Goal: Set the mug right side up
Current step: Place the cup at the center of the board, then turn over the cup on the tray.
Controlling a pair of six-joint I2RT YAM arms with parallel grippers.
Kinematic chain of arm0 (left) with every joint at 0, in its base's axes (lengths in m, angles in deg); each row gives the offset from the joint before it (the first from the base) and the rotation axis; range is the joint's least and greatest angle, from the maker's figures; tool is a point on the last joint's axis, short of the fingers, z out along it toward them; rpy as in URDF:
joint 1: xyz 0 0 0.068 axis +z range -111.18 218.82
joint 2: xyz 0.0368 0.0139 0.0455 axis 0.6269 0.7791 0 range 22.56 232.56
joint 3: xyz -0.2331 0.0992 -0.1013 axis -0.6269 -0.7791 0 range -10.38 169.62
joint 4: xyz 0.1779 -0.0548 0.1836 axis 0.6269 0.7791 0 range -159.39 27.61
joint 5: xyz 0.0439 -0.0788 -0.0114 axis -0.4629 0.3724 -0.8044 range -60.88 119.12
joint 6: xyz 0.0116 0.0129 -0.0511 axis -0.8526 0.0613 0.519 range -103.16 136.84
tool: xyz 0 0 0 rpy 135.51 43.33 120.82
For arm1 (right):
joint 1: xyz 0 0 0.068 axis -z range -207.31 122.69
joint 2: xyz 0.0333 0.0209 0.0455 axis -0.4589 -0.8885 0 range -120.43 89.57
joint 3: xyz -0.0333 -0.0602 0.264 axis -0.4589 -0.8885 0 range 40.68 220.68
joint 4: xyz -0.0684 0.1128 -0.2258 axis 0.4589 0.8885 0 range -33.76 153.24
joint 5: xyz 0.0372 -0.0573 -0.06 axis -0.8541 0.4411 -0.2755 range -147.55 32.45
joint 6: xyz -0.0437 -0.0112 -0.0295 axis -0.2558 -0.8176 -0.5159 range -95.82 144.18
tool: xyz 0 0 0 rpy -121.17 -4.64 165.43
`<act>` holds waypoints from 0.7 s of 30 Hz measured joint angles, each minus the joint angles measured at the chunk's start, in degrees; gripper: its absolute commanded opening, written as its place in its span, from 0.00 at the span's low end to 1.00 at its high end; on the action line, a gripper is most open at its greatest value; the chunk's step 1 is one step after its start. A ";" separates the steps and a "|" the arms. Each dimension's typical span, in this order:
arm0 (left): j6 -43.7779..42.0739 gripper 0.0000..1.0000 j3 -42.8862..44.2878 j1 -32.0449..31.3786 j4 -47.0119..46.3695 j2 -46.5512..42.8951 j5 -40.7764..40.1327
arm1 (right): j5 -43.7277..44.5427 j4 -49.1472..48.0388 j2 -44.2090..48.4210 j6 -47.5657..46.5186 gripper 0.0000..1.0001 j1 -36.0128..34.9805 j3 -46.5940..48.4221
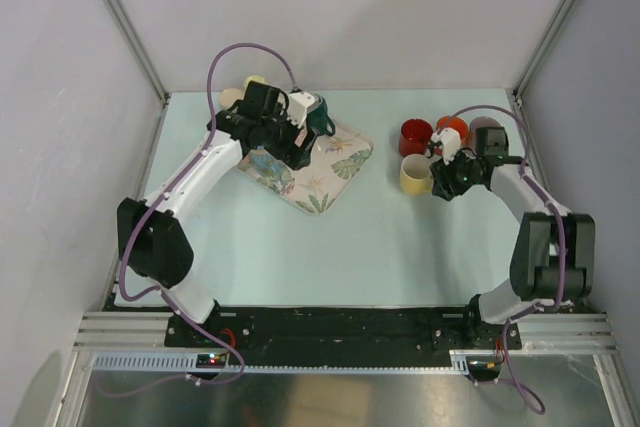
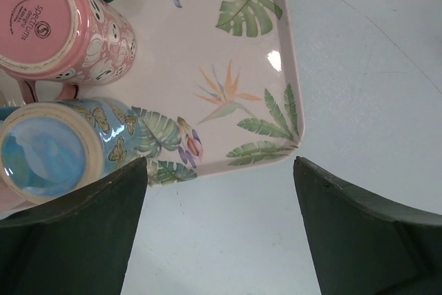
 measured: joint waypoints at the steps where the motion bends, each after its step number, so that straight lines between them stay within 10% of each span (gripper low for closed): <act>1: 0.00 0.91 0.00 0.02 0.00 -0.02 -0.09 | -0.22 1.20 1.77 0.07 0.59 0.63 0.00; 10: 0.04 0.96 0.66 0.46 0.22 -0.83 -3.61 | -3.63 0.28 15.56 7.43 0.75 -0.20 1.33; 21: 1.49 1.00 4.68 1.01 1.75 -3.80 -10.86 | -3.45 -8.57 -1.68 14.36 0.73 -17.07 18.47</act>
